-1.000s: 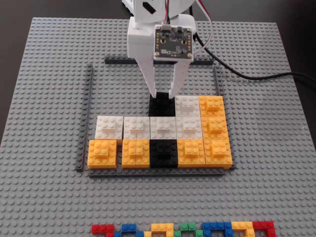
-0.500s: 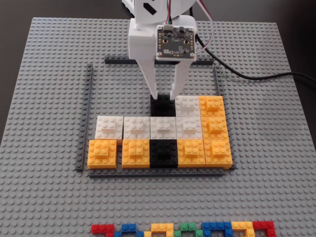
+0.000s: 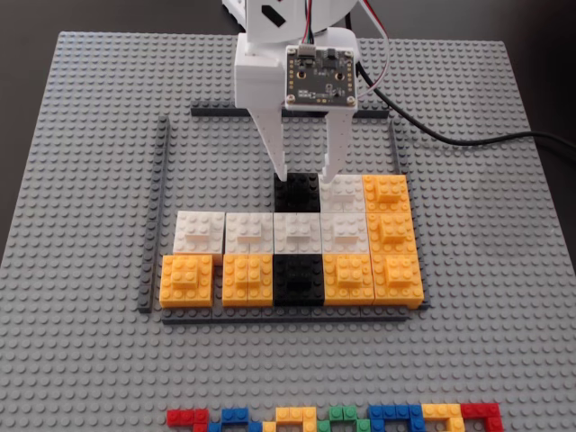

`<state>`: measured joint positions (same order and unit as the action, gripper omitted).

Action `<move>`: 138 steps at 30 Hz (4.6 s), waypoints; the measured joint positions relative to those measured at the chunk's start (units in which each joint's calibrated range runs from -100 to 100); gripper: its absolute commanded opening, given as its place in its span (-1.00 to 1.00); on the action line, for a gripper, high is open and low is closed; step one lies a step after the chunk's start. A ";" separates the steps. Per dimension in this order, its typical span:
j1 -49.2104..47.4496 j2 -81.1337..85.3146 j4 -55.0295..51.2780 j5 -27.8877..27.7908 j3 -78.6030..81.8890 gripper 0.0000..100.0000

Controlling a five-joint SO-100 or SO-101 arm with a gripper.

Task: Grab the cube and place it into the grid

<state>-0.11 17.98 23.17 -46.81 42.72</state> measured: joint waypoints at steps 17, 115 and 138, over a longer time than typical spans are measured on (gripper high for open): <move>0.00 0.00 -0.15 0.20 0.00 -0.73; -2.70 79.90 2.83 2.83 56.58 -1.00; -2.92 79.90 -1.17 0.59 56.66 -1.00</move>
<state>-3.03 97.88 22.00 -46.23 99.38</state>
